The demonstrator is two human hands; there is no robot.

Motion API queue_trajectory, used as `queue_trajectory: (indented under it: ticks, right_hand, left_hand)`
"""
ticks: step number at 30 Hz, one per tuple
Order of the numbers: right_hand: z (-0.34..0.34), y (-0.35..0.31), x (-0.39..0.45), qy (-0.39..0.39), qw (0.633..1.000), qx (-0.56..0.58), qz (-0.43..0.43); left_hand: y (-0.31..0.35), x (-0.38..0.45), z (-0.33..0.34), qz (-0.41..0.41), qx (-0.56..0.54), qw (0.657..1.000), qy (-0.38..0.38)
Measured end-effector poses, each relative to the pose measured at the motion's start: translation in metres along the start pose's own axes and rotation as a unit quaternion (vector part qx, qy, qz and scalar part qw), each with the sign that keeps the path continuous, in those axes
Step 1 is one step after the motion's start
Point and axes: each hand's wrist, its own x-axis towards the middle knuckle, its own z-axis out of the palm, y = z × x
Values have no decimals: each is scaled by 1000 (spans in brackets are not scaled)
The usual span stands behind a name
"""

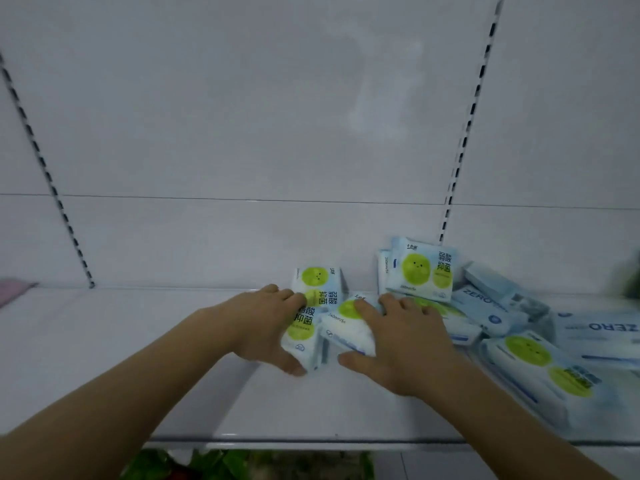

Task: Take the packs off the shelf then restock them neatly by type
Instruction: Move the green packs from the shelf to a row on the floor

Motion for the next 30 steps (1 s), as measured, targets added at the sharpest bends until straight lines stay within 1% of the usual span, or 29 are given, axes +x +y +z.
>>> queue_trajectory:
  ticks: [3, 5, 8, 11, 14, 17, 19, 24, 27, 30]
  right_hand:
    - [-5, 2, 6, -27, 999, -12, -12]
    - [-12, 2, 7, -17, 999, -21, -44]
    - [-27, 2, 11, 14, 996, -21, -87]
    - [-44, -12, 21, 61, 987, 55, -139]
    - [-55, -40, 26, 83, 965, 116, -219]
    - [-56, -83, 23, 55, 937, 127, -322]
    - [-55, -119, 18, 48, 919, 122, -371]
    - [-61, -217, -2, 78, 889, 97, -440]
    - [-64, -276, -20, 87, 866, 92, -483]
    - [-57, -340, -44, 85, 841, 89, -526]
  left_hand:
    - [8, -16, 4, -42, -57, 996, -58]
    - [11, -28, 9, -64, -82, 993, -59]
    - [8, -51, 8, -110, -106, 988, -27]
    - [-3, -83, 2, -167, -121, 978, 30]
    - [-11, -123, -2, -218, -126, 964, 85]
    - [-14, -170, -4, -233, -102, 961, 112]
    - [-18, -207, -5, -248, -69, 958, 126]
    - [-25, -308, 8, -324, -39, 934, 147]
    - [-24, -369, 20, -378, -32, 916, 135]
    - [-23, -433, 43, -425, -53, 895, 123]
